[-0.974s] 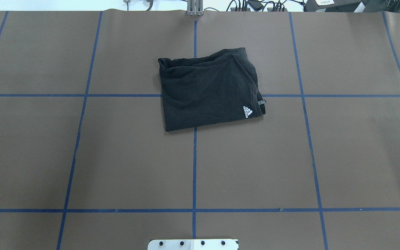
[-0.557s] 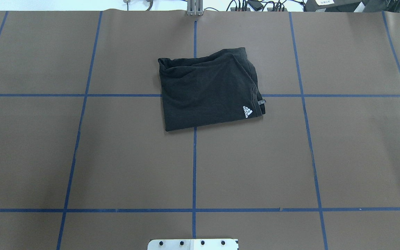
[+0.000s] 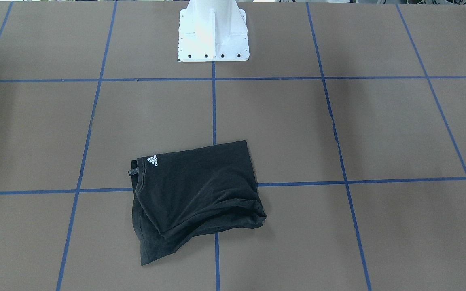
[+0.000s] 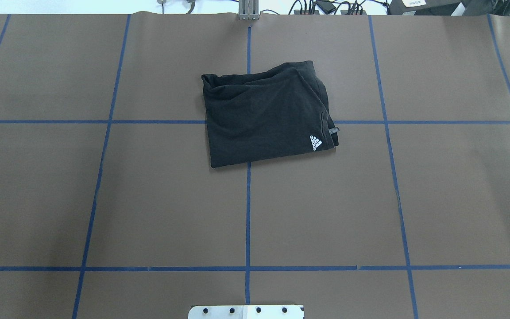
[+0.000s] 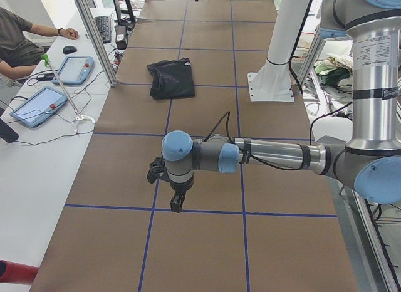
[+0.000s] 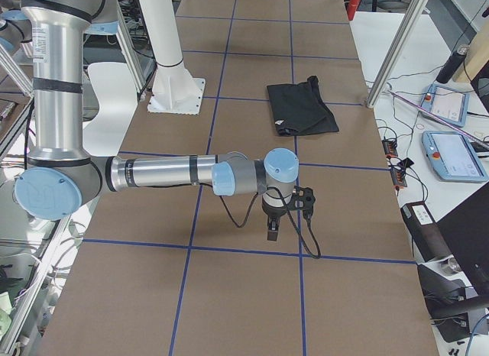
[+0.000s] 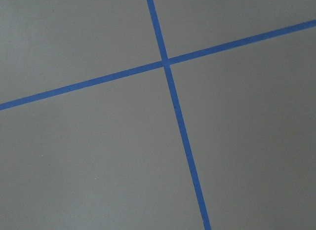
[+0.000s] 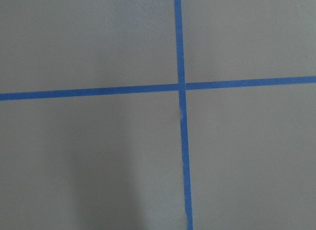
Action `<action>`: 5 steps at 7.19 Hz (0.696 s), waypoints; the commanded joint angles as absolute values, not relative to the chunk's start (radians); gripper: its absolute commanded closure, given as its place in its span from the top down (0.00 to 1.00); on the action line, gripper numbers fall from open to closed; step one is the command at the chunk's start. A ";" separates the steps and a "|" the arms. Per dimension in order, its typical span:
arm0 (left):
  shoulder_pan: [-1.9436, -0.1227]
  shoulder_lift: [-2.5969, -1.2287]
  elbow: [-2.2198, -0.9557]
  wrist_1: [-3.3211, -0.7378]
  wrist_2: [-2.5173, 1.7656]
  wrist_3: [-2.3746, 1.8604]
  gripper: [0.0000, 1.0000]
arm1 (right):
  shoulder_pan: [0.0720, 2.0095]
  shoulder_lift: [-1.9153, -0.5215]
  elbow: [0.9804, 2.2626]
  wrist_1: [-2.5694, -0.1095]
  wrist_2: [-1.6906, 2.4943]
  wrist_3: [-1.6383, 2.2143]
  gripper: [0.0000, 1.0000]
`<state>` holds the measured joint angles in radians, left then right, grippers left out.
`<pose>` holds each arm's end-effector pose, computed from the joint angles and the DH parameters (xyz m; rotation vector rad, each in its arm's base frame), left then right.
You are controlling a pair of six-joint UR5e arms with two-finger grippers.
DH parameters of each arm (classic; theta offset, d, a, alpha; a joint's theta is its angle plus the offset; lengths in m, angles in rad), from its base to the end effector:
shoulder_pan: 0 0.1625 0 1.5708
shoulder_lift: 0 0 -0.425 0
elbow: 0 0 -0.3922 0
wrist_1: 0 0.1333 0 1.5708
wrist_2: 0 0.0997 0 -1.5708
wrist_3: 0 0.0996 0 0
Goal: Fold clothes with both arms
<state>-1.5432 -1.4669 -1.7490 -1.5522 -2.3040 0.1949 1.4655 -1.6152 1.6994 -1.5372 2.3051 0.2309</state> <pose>-0.0542 -0.4524 0.6244 0.1145 0.7277 0.2328 0.0158 -0.4840 0.6158 -0.0118 -0.7420 0.0765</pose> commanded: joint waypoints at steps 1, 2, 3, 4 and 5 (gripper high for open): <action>-1.543 -1.468 -1.749 -1.552 -2.304 0.195 1.00 | 1.459 -1.577 1.655 -1.536 2.306 0.244 1.00; -1.543 -1.468 -1.756 -1.552 -2.304 0.195 1.00 | 1.459 -1.578 1.661 -1.536 2.309 0.239 1.00; -1.543 -1.463 -1.762 -1.552 -2.304 0.195 1.00 | 1.460 -1.589 1.675 -1.536 2.316 0.233 1.00; -1.543 -1.460 -1.763 -1.552 -2.304 0.195 1.00 | 1.462 -1.624 1.716 -1.536 2.335 0.232 1.00; -1.543 -1.459 -1.764 -1.554 -2.304 0.195 1.00 | 1.463 -1.687 1.791 -1.537 2.339 0.232 1.00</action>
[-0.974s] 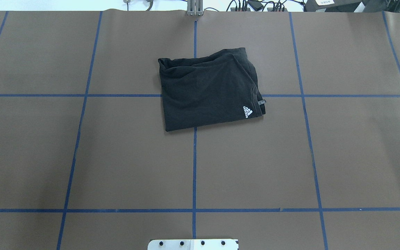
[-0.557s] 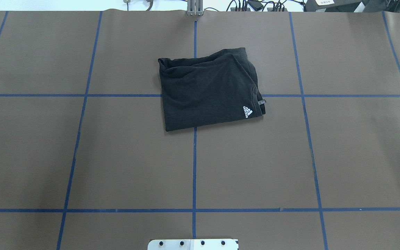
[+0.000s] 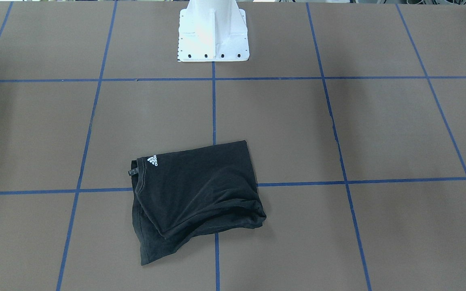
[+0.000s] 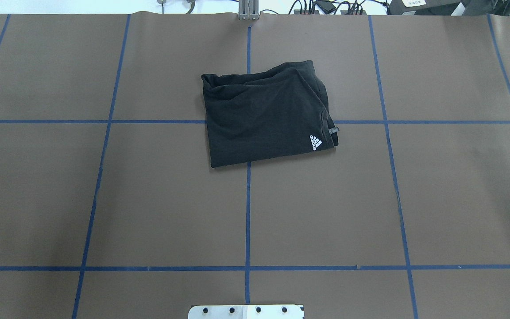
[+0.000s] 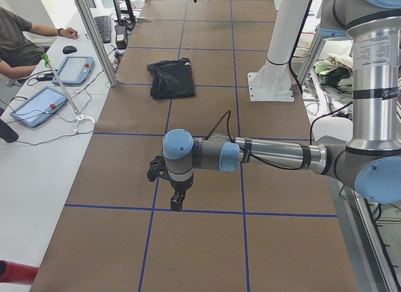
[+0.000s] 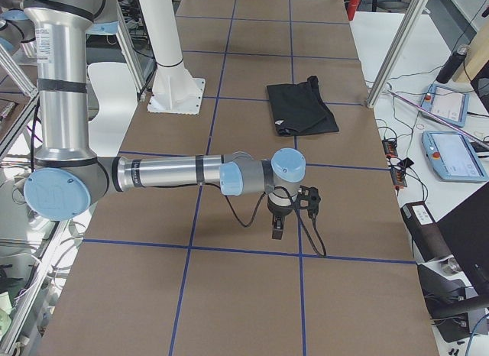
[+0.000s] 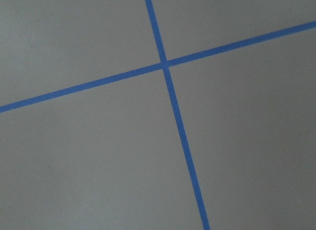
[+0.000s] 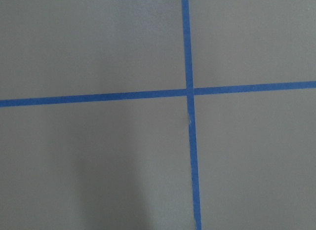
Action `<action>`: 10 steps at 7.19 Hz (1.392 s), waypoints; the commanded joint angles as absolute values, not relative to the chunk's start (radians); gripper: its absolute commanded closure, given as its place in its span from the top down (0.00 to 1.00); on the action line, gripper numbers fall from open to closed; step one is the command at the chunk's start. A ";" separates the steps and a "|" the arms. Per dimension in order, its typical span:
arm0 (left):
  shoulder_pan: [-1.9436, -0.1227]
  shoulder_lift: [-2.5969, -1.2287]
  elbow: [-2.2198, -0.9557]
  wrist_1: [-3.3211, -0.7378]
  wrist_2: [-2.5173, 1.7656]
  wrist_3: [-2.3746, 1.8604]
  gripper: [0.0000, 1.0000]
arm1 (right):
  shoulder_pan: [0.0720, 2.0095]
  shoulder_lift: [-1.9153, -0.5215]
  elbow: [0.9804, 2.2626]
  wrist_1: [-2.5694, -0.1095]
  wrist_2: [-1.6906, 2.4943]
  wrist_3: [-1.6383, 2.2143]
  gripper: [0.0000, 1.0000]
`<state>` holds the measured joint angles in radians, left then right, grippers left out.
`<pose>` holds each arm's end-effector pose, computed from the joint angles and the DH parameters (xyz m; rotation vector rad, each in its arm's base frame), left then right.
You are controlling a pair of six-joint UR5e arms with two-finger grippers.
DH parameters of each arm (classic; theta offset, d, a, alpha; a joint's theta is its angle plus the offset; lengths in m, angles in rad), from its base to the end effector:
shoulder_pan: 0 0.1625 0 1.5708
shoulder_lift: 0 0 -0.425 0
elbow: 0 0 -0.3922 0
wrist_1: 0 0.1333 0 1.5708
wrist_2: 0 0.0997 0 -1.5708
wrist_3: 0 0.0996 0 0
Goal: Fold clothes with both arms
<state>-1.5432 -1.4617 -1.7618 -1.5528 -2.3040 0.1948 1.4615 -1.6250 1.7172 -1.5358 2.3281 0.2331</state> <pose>-0.0542 -0.4505 0.6204 0.1223 0.7271 0.2357 0.0126 -0.4798 0.6099 -0.0096 -0.7659 0.0695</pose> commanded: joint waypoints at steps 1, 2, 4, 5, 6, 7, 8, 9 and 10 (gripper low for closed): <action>-1.543 -1.460 -1.767 -1.554 -2.304 0.195 1.00 | 1.463 -1.731 1.833 -1.537 2.345 0.232 1.00; -1.543 -1.466 -1.770 -1.551 -2.304 0.195 1.00 | 1.463 -1.736 1.830 -1.539 2.373 0.232 1.00; -1.540 -1.547 -1.738 -1.542 -2.299 0.186 1.00 | 1.463 -1.735 1.819 -1.542 2.376 0.232 1.00; -1.540 -1.574 -1.702 -1.546 -2.302 0.186 1.00 | 1.463 -1.736 1.816 -1.542 2.376 0.232 1.00; -1.542 -1.578 -1.686 -1.552 -2.304 0.187 1.00 | 1.463 -1.735 1.806 -1.539 2.376 0.229 1.00; -1.542 -1.578 -1.687 -1.552 -2.304 0.187 1.00 | 1.463 -1.735 1.799 -1.537 2.373 0.224 1.00; -1.542 -1.578 -1.687 -1.552 -2.304 0.187 1.00 | 1.463 -1.735 1.795 -1.537 2.370 0.201 1.00; -1.542 -1.577 -1.686 -1.552 -2.304 0.187 1.00 | 1.465 -1.733 1.792 -1.537 2.364 0.195 1.00; -1.543 -1.577 -1.686 -1.552 -2.304 0.187 1.00 | 1.465 -1.730 1.790 -1.536 2.359 0.195 1.00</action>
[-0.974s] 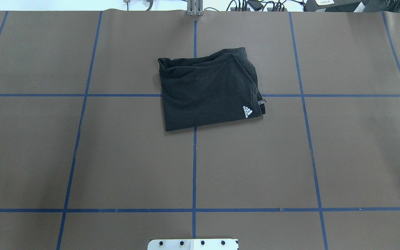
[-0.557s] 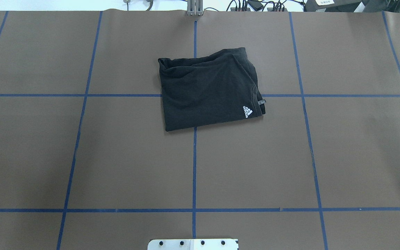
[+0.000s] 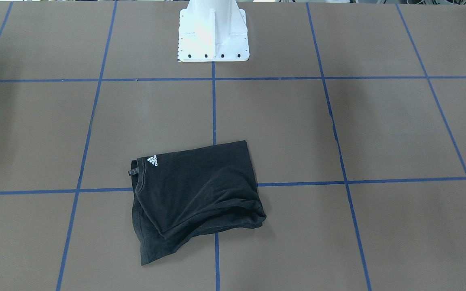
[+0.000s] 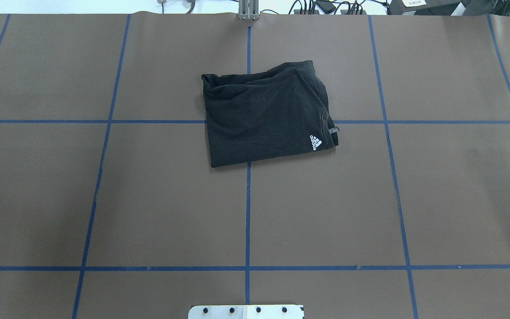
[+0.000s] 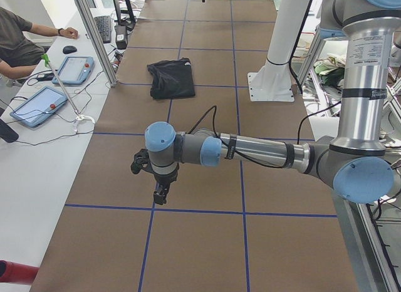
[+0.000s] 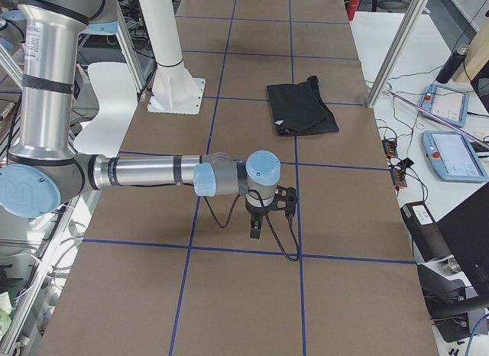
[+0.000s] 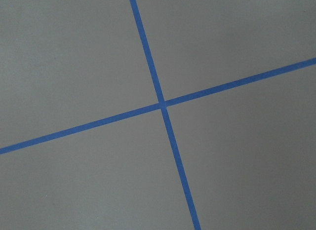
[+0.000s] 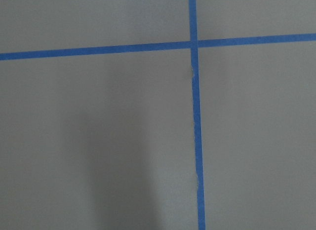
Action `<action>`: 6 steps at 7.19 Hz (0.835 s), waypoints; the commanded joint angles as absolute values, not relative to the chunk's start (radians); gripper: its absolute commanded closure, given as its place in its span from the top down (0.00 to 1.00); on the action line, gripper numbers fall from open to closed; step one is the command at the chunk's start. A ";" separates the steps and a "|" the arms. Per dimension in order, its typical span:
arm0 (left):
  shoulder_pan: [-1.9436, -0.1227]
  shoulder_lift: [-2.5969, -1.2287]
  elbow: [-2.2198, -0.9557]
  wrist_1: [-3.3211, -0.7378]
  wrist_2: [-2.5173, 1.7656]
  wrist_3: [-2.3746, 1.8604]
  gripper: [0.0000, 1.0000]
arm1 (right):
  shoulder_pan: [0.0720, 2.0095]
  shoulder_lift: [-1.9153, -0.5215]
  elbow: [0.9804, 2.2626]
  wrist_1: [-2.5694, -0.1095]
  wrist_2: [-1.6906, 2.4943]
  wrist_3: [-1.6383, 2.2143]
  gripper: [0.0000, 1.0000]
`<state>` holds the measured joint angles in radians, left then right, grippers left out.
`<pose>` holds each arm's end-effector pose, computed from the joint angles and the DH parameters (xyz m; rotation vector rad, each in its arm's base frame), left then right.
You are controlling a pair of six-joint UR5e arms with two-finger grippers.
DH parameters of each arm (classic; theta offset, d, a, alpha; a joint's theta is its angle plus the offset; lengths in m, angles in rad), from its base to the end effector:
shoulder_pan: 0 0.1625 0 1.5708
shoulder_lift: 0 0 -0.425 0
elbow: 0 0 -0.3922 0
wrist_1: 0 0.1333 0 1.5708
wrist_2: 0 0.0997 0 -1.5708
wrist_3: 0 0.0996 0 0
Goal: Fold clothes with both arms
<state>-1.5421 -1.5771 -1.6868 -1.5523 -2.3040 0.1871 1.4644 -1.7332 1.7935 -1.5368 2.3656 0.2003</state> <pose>-0.0523 -0.5005 0.6029 0.1572 0.7242 0.2439 0.0163 -0.4328 0.6183 -0.0331 -0.7986 0.0514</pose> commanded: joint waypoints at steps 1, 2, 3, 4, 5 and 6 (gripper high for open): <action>-1.543 -1.577 -1.687 -1.552 -2.310 0.186 1.00 | 1.465 -1.730 1.789 -1.537 2.359 0.193 1.00; -1.543 -1.578 -1.686 -1.551 -2.312 0.177 1.00 | 1.463 -1.730 1.789 -1.537 2.359 0.195 1.00; -1.543 -1.577 -1.687 -1.552 -2.325 0.064 1.00 | 1.465 -1.730 1.787 -1.537 2.359 0.195 1.00; -1.543 -1.578 -1.693 -1.554 -2.326 -0.016 1.00 | 1.465 -1.730 1.787 -1.540 2.358 0.198 1.00; -1.543 -1.578 -1.690 -1.554 -2.326 -0.020 1.00 | 1.463 -1.730 1.787 -1.545 2.346 0.205 1.00; -1.543 -1.578 -1.690 -1.554 -2.326 -0.020 1.00 | 1.466 -1.730 1.787 -1.545 2.336 0.207 1.00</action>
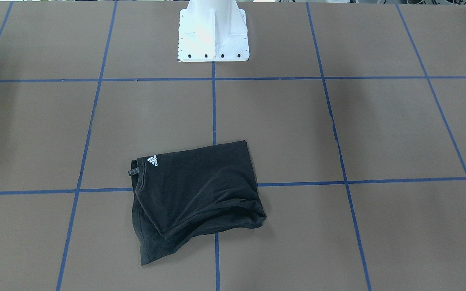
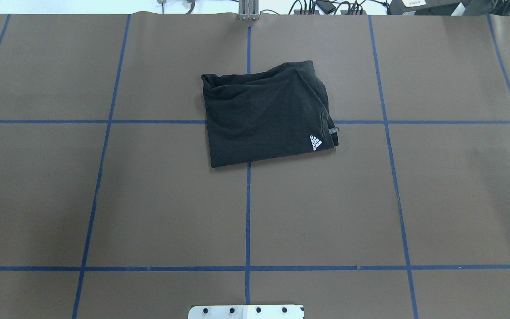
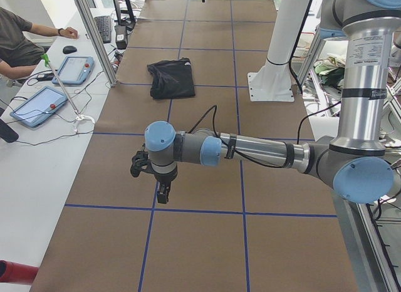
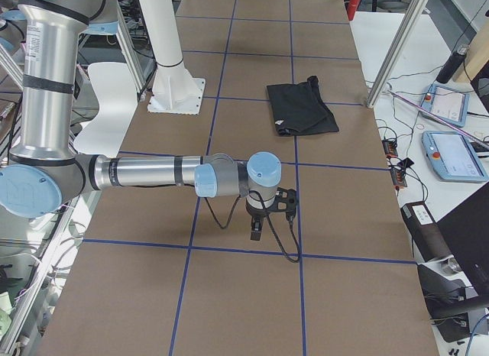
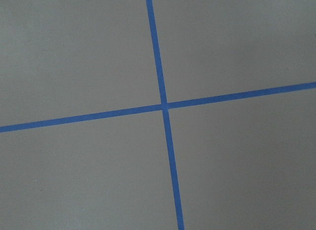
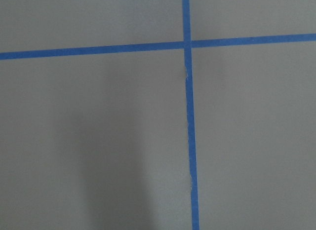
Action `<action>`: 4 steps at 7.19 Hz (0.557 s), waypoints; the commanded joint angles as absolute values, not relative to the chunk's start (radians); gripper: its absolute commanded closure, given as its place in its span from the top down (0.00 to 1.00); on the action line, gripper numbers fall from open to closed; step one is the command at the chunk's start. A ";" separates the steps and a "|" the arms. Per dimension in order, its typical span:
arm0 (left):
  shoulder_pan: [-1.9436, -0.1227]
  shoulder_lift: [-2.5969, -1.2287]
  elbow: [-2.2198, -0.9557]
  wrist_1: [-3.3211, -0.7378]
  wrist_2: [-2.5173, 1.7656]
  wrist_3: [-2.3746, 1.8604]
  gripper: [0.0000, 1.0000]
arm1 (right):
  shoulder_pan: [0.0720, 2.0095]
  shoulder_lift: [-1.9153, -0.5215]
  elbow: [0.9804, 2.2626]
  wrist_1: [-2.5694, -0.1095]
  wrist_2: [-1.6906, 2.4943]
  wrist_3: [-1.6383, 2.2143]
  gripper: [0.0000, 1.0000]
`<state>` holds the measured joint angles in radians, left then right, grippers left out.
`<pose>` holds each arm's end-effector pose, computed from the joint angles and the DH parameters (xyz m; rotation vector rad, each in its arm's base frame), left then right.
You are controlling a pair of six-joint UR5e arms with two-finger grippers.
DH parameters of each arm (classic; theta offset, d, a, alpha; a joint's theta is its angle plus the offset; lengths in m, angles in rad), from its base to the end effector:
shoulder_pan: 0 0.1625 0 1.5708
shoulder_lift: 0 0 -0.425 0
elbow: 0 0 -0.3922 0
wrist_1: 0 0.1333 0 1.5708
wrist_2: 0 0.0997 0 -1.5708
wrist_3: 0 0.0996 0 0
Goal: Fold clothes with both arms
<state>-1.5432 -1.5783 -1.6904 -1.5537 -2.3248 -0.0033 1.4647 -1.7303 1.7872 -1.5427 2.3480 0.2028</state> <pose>-0.0513 -0.5009 0.5990 0.0931 0.7548 0.0646 0.0176 -0.4337 0.6221 -0.0398 -0.7800 0.0587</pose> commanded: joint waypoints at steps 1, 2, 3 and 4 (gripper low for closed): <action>-1.543 -1.578 -1.689 -1.554 -2.327 -0.020 1.00 | 1.466 -1.729 1.787 -1.546 2.335 0.207 1.00; -1.543 -1.577 -1.689 -1.554 -2.326 -0.021 1.00 | 1.466 -1.729 1.786 -1.548 2.320 0.209 1.00; -1.543 -1.577 -1.686 -1.554 -2.326 -0.021 1.00 | 1.466 -1.729 1.781 -1.548 2.295 0.209 1.00; -1.543 -1.577 -1.686 -1.554 -2.326 -0.021 1.00 | 1.470 -1.727 1.770 -1.548 2.286 0.212 1.00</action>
